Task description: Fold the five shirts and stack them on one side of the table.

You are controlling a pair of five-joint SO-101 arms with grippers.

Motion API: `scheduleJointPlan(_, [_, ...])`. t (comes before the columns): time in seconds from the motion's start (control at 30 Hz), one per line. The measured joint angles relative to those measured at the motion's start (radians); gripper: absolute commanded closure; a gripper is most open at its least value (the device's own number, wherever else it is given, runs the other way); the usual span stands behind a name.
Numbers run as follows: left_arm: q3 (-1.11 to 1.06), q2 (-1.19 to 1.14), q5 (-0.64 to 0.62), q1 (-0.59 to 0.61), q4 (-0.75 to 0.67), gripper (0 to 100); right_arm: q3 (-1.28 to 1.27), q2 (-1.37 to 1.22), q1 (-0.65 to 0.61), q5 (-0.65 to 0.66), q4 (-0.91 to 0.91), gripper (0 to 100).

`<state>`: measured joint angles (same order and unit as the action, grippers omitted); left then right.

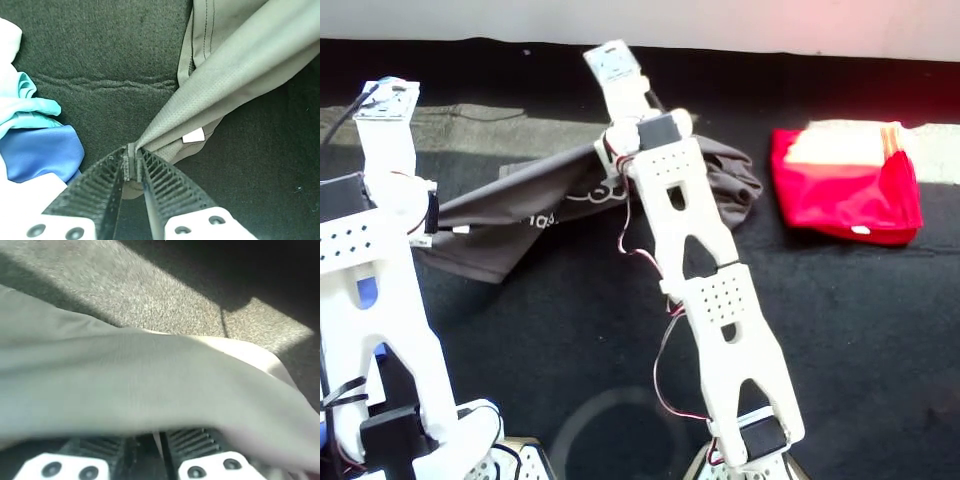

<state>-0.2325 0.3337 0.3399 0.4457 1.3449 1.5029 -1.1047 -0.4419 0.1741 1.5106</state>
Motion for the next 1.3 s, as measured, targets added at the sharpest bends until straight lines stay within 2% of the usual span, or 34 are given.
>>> scheduleJointPlan(0.1, [0.017, 0.000, 0.000, -0.015, 0.021, 99, 0.112, 0.002, 0.000, 0.044, 0.112, 99.1])
scheduleJointPlan(0.23, [0.112, 0.000, -0.009, -0.068, 0.133, 99, 0.138, 0.003, 0.000, 0.086, 0.226, 99.1])
scheduleJointPlan(0.5, [0.385, 0.000, -0.049, -0.107, 0.384, 99, 0.138, 0.198, 0.000, 0.098, 0.242, 99.2])
scheduleJointPlan(0.77, [0.468, 0.063, -0.055, -0.109, 0.408, 99, 0.091, 0.512, 0.000, 0.098, 0.242, 99.3])
scheduleJointPlan(0.87, [0.468, 0.124, -0.055, -0.109, 0.411, 99, -0.075, 0.684, 0.000, 0.098, 0.242, 99.3])
scheduleJointPlan(1.0, [0.404, 0.210, -0.055, -0.109, 0.414, 99, -0.417, 0.945, 0.000, 0.100, 0.242, 99.3])
scheduleJointPlan(1.2, [0.118, 0.239, -0.055, -0.109, 0.410, 99, -1.105, 1.347, -0.005, 0.187, 0.230, 99.2])
scheduleJointPlan(1.3, [-0.049, 0.239, -0.046, -0.109, 0.358, 99, -1.462, 1.517, -0.006, 0.232, 0.144, 99.2])
